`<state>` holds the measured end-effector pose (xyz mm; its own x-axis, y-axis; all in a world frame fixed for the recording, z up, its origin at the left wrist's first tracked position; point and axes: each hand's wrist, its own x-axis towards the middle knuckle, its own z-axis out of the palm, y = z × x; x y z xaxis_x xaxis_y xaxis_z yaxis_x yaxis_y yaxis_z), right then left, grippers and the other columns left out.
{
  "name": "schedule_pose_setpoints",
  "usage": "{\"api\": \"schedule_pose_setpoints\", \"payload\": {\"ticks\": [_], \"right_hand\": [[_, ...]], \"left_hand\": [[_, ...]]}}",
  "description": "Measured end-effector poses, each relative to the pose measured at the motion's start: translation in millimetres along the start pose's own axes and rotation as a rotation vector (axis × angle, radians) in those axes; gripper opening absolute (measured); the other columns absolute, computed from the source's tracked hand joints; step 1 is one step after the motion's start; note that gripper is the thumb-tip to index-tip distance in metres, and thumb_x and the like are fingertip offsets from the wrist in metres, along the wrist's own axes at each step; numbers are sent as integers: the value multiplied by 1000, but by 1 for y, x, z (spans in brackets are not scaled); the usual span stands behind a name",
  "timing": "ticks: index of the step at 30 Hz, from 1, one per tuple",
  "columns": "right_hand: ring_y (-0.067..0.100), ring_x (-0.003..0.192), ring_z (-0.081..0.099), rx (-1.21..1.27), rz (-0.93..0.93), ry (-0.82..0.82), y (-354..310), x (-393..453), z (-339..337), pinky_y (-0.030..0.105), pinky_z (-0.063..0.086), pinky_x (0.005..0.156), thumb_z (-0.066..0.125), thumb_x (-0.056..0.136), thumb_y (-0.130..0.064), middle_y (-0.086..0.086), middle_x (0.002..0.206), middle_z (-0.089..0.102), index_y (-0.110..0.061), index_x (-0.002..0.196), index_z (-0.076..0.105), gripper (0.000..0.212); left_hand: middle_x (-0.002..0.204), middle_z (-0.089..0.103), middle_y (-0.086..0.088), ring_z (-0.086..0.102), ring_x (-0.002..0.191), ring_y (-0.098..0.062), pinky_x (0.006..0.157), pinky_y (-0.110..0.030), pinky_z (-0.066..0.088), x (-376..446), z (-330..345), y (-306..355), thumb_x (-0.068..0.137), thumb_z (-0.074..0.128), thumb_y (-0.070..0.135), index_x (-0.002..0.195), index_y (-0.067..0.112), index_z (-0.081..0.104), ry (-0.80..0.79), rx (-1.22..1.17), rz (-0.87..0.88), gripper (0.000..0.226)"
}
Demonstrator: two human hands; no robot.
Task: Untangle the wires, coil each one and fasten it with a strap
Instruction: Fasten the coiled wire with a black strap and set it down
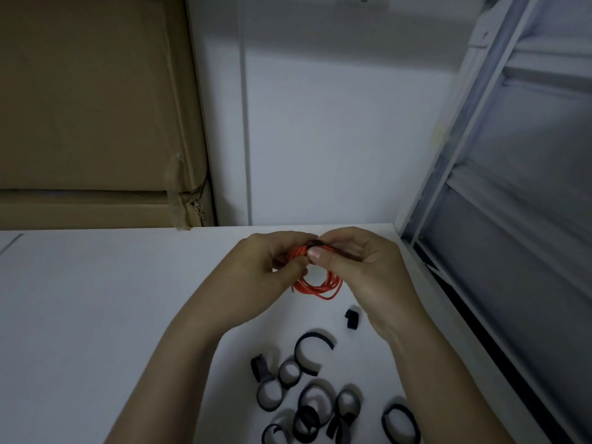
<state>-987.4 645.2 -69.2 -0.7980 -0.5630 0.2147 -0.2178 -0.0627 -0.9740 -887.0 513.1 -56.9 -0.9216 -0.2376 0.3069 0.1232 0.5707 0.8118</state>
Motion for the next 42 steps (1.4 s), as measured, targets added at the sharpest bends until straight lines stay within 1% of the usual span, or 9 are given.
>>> {"api": "schedule_pose_setpoints", "payload": {"ticks": [4, 7, 9, 11, 13, 16, 25, 35, 42], "right_hand": [[11, 87, 70, 108, 46, -28, -2, -2, 4, 17, 53, 77, 77, 75, -4, -3, 88, 75, -21, 86, 73, 21], [12, 93, 69, 119, 77, -42, -3, -2, 4, 25, 53, 86, 73, 79, -7, -3, 93, 74, -26, 89, 76, 22], [16, 94, 69, 160, 96, -48, -4, -1, 2, 32, 53, 88, 70, 82, -7, 1, 94, 74, -21, 90, 77, 18], [21, 94, 69, 277, 146, -65, -4, 0, 0, 31, 54, 83, 67, 83, -5, 9, 97, 73, -10, 95, 75, 15], [22, 89, 69, 413, 217, -85, -5, 1, -1, 28, 54, 77, 67, 81, -4, 13, 96, 72, -2, 97, 72, 17], [18, 80, 67, 496, 256, -115, -7, 3, -4, 26, 54, 70, 69, 75, -7, 11, 86, 70, -3, 92, 73, 18], [19, 79, 70, 364, 118, -207, -10, 2, -16, 25, 55, 73, 77, 65, -22, 8, 88, 73, -19, 85, 76, 21], [17, 70, 69, 440, 152, -198, -14, 0, -13, 23, 55, 65, 75, 65, -20, 8, 77, 72, -11, 79, 73, 16], [13, 71, 68, 370, 104, -163, -17, -1, -11, 22, 53, 65, 70, 70, -36, 1, 76, 71, -23, 71, 73, 13]], "left_hand": [[90, 71, 14, 66, 82, -3, 76, -20, 53, -1, 3, -2, 89, 61, 7, 115, 37, 62, 92, 80, 52, 40], [82, 67, 9, 64, 77, -7, 70, -29, 53, 0, 9, -4, 89, 63, 12, 118, 37, 46, 162, 162, 86, 42], [81, 64, 14, 63, 81, -4, 68, -26, 53, 0, 12, -3, 90, 63, 15, 111, 37, 42, 208, 183, 137, 38], [90, 62, 21, 62, 87, -2, 70, -24, 54, 2, 12, -3, 90, 64, 14, 108, 34, 46, 247, 191, 195, 32], [91, 63, 14, 63, 85, -7, 71, -27, 53, 3, 12, -4, 90, 63, 13, 105, 25, 55, 272, 216, 265, 21], [92, 66, 4, 63, 84, -9, 71, -31, 54, 4, 13, -3, 88, 61, 12, 101, 12, 67, 287, 241, 339, 14], [97, 73, 2, 66, 88, -4, 77, -22, 54, 2, 9, 2, 86, 67, 7, 103, 7, 73, 342, 309, 456, 18], [103, 72, -4, 62, 98, -8, 88, -14, 49, 2, 13, 0, 82, 68, 4, 109, 4, 71, 388, 405, 522, 27], [100, 70, -3, 61, 91, -7, 77, -22, 51, 1, 12, 0, 91, 58, 20, 111, 9, 71, 327, 423, 447, 26]]}}
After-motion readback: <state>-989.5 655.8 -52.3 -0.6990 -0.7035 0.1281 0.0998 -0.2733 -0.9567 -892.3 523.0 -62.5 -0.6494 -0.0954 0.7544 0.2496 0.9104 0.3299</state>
